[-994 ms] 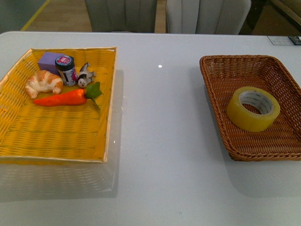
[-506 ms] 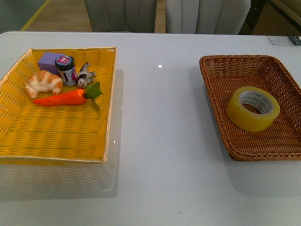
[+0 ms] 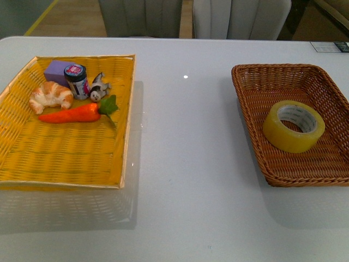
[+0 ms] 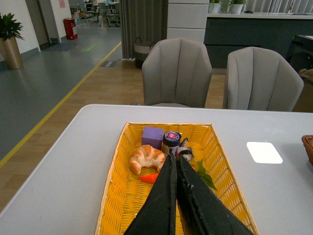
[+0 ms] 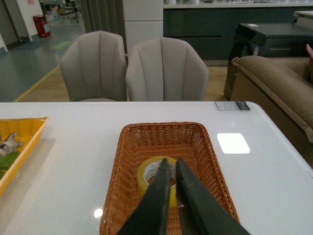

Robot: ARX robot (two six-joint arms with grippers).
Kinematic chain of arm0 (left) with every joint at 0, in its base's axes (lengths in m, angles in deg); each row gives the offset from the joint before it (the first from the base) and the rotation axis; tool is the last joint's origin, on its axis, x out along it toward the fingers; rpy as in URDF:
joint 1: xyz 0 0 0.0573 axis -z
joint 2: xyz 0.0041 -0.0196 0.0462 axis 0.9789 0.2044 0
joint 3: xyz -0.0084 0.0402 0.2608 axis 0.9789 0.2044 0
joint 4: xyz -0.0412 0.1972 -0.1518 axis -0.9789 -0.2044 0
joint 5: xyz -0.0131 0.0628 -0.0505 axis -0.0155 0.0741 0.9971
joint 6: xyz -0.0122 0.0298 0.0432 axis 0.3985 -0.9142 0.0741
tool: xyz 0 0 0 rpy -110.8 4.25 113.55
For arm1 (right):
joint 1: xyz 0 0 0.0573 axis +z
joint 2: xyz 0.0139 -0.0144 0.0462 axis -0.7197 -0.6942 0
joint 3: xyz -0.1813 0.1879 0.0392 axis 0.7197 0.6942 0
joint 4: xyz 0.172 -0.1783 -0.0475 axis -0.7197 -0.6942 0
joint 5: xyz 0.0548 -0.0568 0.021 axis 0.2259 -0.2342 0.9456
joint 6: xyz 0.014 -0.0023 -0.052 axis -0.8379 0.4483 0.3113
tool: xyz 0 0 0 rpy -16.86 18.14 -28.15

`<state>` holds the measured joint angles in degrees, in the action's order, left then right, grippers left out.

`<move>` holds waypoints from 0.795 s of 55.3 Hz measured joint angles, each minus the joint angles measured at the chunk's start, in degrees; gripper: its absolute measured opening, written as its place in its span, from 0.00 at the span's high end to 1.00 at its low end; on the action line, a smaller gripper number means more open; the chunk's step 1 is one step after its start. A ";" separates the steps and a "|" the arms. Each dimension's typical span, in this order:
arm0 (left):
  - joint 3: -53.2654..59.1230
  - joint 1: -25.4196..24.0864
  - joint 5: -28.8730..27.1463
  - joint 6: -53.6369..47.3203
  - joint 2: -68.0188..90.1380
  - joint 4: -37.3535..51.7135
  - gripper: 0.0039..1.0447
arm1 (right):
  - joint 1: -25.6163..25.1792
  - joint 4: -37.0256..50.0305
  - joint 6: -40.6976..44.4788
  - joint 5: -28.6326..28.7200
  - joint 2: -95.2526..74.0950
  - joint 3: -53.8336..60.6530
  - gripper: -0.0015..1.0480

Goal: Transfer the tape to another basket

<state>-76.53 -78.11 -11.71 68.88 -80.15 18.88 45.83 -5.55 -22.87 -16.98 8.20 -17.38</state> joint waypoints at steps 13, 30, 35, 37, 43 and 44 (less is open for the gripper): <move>0.00 0.00 0.00 0.00 0.00 0.00 0.58 | 0.00 0.00 0.02 0.00 0.00 0.00 0.43; 0.00 0.00 0.00 -0.11 0.00 0.00 0.07 | 0.00 0.00 0.00 0.00 0.00 0.00 0.09; 0.00 0.00 0.00 -0.09 0.00 0.00 0.08 | 0.00 0.00 0.00 0.00 0.00 0.00 0.09; 0.00 0.00 0.00 -0.11 0.00 0.00 0.08 | 0.00 0.00 0.00 0.00 0.00 0.00 0.09; 0.00 0.00 0.00 -0.11 0.00 0.00 0.08 | 0.00 0.00 0.00 0.00 0.00 0.00 0.09; 0.00 0.00 0.00 -0.09 0.00 0.00 0.08 | 0.00 0.00 0.00 -0.02 0.00 0.00 0.09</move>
<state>-76.53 -78.11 -11.71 68.79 -80.15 18.88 45.83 -5.55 -22.87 -17.00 8.20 -17.38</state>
